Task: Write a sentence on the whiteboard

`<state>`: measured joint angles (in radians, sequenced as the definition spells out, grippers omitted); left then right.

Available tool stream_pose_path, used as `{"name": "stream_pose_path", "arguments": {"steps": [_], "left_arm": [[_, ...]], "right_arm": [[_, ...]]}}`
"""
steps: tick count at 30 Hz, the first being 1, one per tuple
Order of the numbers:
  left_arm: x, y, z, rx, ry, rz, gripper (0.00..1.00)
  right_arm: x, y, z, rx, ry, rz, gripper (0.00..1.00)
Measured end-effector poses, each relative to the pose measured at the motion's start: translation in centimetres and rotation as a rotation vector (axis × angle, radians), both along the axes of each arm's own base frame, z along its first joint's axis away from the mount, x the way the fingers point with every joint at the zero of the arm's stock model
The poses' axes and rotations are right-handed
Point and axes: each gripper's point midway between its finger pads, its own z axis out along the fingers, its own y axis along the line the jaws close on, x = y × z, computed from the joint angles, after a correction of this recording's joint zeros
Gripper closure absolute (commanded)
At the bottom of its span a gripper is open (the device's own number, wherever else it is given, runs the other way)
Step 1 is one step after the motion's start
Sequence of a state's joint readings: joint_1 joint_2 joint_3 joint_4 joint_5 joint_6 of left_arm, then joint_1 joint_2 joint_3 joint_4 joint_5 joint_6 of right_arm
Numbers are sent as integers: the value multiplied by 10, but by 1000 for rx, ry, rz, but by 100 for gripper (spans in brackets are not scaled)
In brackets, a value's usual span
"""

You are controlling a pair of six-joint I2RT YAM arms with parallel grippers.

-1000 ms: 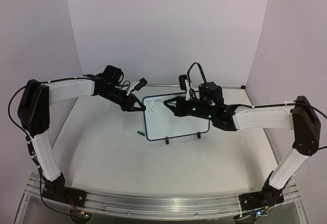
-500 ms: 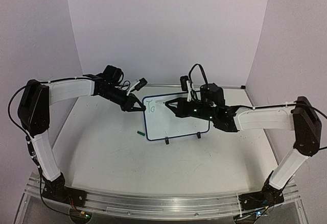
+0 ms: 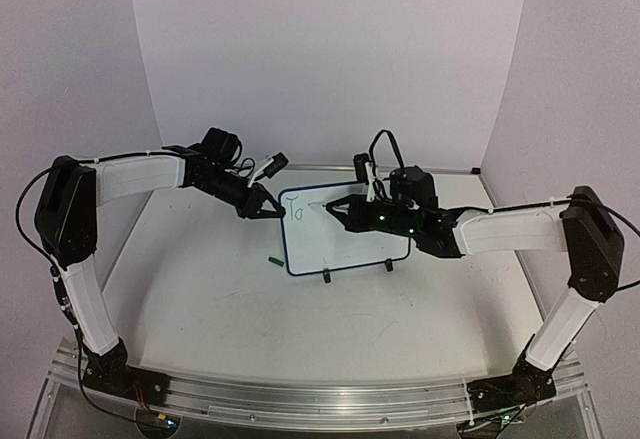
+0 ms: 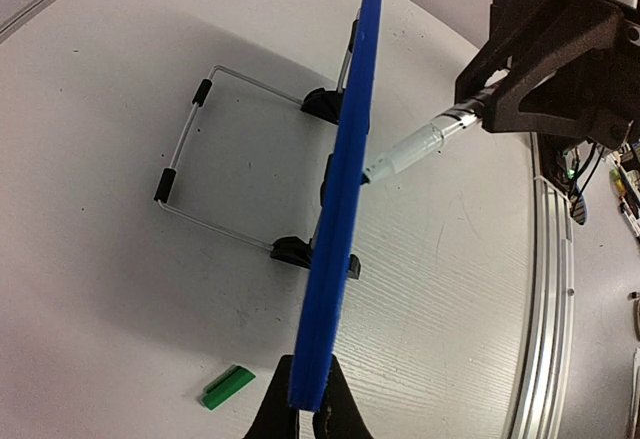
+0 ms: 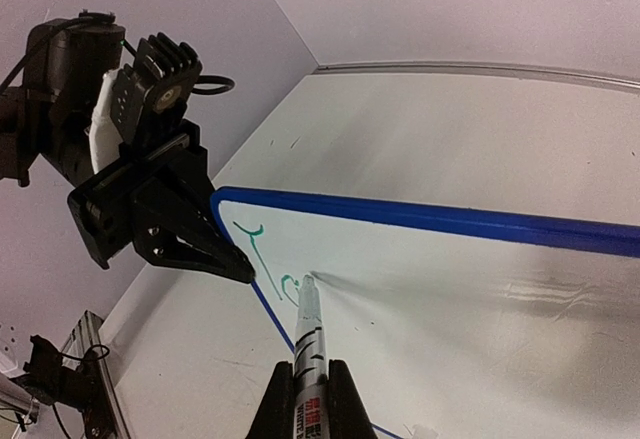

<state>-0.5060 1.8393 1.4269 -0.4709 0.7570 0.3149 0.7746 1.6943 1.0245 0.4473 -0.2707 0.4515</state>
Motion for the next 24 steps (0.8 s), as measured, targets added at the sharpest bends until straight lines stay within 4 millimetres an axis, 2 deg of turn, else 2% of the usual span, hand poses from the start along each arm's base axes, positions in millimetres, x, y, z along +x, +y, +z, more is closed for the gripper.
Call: {"name": "stream_pose_path", "arguments": {"steps": [24], "left_arm": [[0, 0, 0, 1, 1, 1, 100]], "right_arm": [[0, 7, -17, -29, 37, 35, 100]]}}
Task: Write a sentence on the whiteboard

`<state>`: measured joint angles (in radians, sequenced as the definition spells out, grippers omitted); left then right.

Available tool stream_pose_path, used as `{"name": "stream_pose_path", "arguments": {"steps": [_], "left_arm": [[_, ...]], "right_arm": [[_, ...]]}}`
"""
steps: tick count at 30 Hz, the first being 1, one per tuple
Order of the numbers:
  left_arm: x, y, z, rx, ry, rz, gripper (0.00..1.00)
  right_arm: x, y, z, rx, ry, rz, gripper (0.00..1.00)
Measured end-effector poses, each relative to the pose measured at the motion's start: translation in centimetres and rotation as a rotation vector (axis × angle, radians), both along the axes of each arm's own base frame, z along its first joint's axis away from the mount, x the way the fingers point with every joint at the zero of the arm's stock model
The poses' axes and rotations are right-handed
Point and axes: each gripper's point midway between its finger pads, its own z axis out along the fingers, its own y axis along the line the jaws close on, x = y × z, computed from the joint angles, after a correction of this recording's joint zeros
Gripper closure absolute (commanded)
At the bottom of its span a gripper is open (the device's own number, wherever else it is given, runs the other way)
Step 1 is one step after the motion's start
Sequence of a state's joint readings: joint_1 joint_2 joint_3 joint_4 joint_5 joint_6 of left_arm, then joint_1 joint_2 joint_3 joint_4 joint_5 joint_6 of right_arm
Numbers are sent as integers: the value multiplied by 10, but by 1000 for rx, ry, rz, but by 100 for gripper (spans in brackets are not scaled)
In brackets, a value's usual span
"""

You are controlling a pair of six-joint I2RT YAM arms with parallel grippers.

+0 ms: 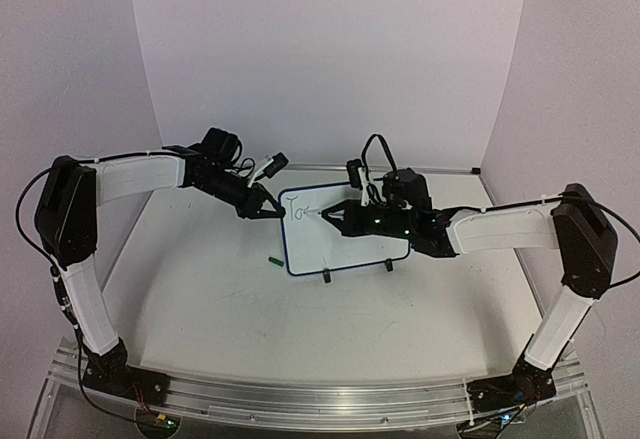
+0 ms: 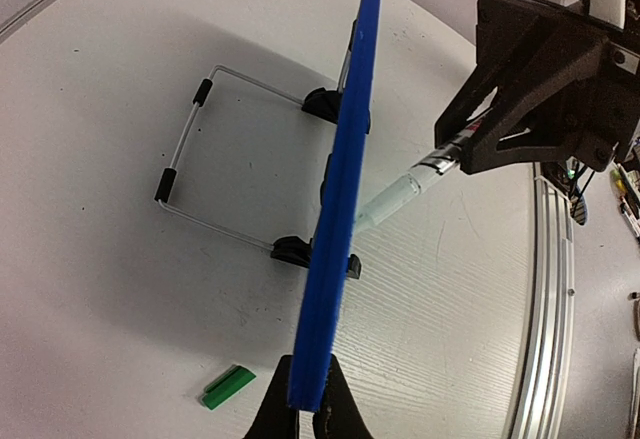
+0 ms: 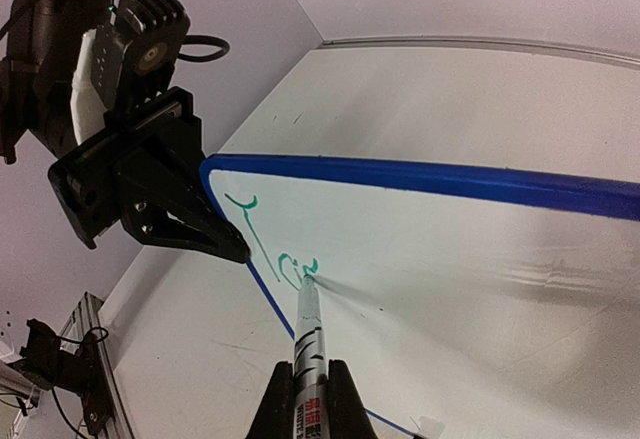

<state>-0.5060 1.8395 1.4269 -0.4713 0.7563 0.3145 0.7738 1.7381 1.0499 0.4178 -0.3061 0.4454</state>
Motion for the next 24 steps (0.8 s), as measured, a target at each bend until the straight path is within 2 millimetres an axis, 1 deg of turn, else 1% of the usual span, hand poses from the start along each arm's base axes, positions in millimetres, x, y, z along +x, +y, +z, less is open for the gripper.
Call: {"name": "stream_pose_path", "arguments": {"steps": [13, 24], "left_arm": [[0, 0, 0, 0, -1, 0, 100], [0, 0, 0, 1, -1, -1, 100]], "right_arm": [[-2, -3, -9, -39, 16, -1, 100], [1, -10, 3, -52, -14, -35, 100]]}}
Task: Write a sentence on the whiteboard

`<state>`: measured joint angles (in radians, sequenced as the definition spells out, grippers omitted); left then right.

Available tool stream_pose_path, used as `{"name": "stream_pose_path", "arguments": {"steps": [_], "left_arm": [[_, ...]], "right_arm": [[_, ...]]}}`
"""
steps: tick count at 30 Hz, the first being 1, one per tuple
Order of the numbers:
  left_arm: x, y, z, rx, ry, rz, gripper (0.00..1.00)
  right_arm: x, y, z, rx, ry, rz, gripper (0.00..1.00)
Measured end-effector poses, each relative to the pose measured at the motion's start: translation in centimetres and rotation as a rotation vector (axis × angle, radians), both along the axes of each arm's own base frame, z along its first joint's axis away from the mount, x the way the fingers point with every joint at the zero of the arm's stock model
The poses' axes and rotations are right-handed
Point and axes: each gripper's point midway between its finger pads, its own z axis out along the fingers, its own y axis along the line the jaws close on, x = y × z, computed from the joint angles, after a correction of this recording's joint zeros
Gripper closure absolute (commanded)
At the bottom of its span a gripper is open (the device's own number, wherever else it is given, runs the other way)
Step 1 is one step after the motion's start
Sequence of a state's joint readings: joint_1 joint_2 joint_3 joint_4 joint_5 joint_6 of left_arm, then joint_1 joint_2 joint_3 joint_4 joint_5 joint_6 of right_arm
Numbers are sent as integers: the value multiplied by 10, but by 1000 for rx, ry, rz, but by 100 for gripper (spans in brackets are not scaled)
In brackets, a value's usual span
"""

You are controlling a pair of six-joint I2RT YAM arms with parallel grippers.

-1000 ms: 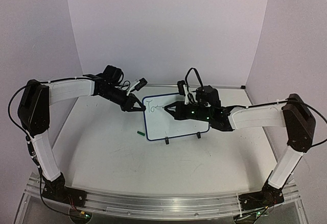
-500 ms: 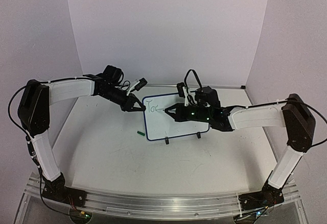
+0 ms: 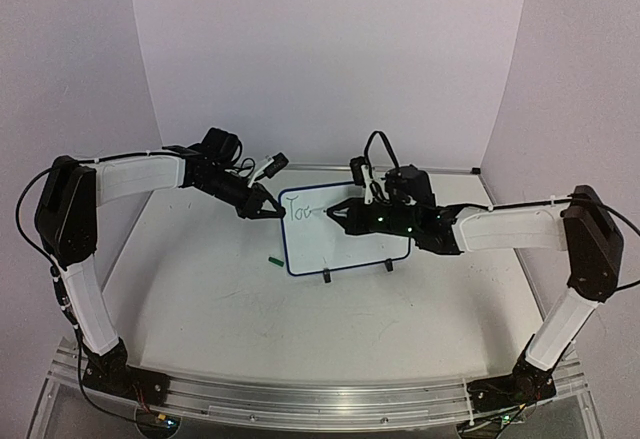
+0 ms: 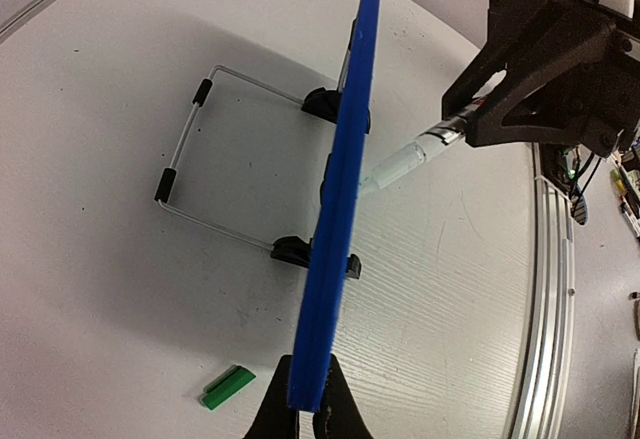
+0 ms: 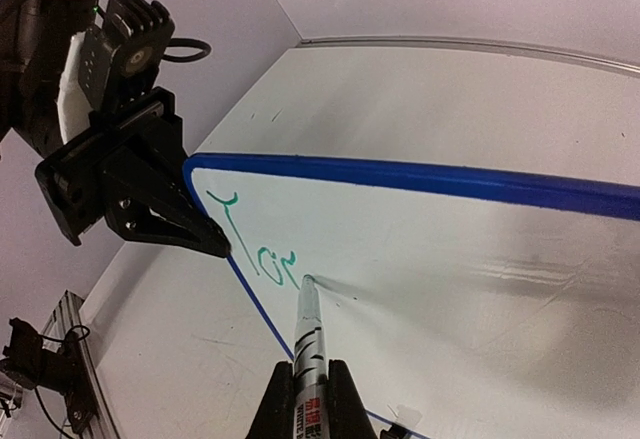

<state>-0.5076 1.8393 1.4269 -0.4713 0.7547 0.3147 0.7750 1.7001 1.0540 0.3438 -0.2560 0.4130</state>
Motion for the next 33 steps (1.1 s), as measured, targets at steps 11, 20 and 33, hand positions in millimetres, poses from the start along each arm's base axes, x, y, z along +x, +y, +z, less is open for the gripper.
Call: {"name": "stream_pose_path", "arguments": {"steps": [11, 20, 33], "left_arm": [[0, 0, 0, 1, -1, 1, 100], [0, 0, 0, 2, -1, 1, 100], [0, 0, 0, 2, 0, 1, 100]], "right_arm": [[7, 1, 20, 12, -48, -17, 100], [10, -1, 30, 23, -70, -33, 100], [8, 1, 25, 29, -52, -22, 100]]}}
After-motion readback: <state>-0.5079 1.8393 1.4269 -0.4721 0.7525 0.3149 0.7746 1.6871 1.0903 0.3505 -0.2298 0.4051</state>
